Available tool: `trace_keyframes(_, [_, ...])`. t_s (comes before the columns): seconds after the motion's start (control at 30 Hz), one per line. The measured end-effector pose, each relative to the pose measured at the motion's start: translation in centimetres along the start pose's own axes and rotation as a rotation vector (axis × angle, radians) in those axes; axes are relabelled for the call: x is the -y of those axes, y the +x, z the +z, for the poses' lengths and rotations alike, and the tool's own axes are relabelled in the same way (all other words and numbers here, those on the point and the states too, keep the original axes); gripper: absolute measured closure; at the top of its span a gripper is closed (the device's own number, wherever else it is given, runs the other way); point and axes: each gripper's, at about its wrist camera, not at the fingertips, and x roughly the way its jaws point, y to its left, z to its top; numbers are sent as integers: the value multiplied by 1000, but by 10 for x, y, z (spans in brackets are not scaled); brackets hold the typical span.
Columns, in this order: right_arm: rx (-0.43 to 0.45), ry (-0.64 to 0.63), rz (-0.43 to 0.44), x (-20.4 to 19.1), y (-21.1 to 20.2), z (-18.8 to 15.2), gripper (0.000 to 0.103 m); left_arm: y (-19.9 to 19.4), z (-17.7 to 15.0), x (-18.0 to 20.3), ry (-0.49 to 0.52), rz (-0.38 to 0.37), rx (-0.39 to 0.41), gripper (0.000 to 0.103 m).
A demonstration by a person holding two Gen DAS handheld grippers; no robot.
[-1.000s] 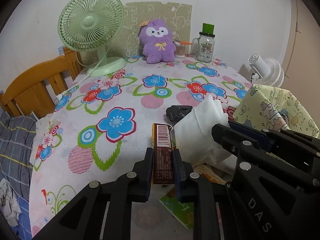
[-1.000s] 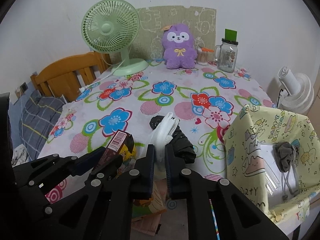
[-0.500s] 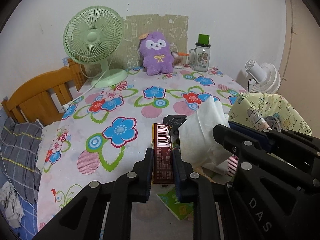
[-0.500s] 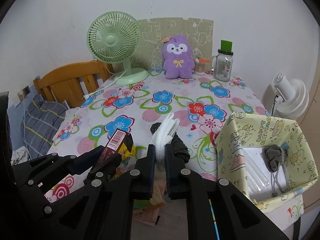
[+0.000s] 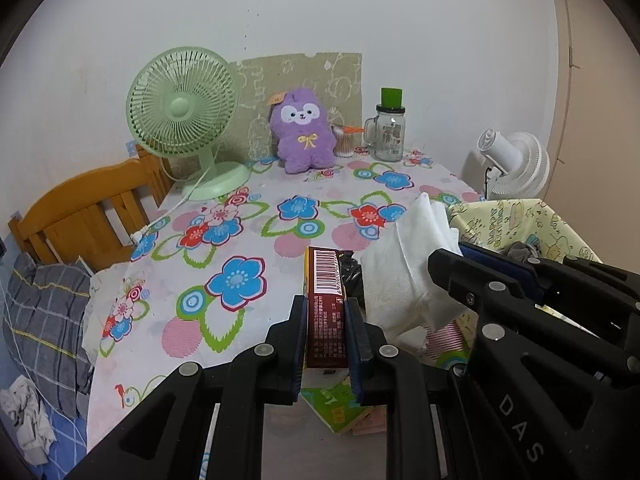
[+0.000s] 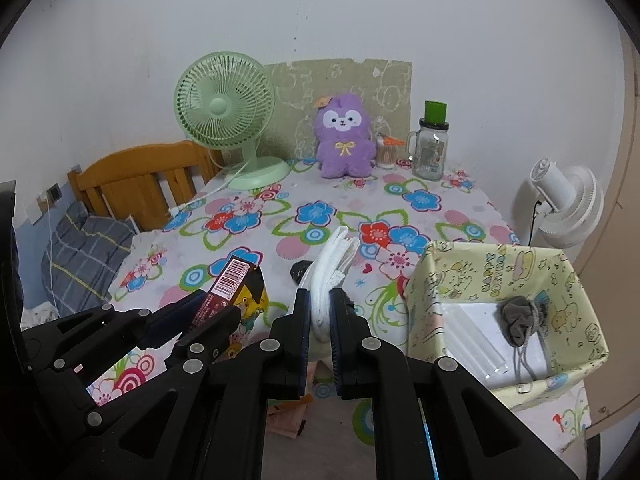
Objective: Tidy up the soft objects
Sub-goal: 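Lift the white cloth with the right tool while the left tool lifts the carton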
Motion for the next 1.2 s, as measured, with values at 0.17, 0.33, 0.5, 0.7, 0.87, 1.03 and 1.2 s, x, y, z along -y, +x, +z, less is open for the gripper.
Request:
trace_keyframes(0.17, [21, 1, -3, 5, -12, 3, 91, -10, 5, 8, 8, 0, 20, 87])
trace_keyframes(0.33, [37, 4, -9, 10, -21, 5, 91, -18, 10, 15, 13, -10, 36, 87])
trace_keyframes(0.5, [48, 1, -15, 17, -29, 10, 91, -24, 15, 22, 23, -10, 52, 87])
trace_keyframes(0.7, [57, 0, -27, 26, -35, 14, 91, -29, 21, 31, 32, -14, 66, 87])
trace_keyframes(0.87, [61, -3, -30, 33, -39, 19, 91, -31, 26, 37, 37, -15, 76, 87])
trace_keyframes(1.03, [72, -12, -31, 42, -43, 23, 91, -33, 32, 45, 33, -9, 88, 87])
trace_keyframes(1.2, [84, -12, -37, 54, -48, 29, 91, -35, 40, 56, 41, -8, 99, 87])
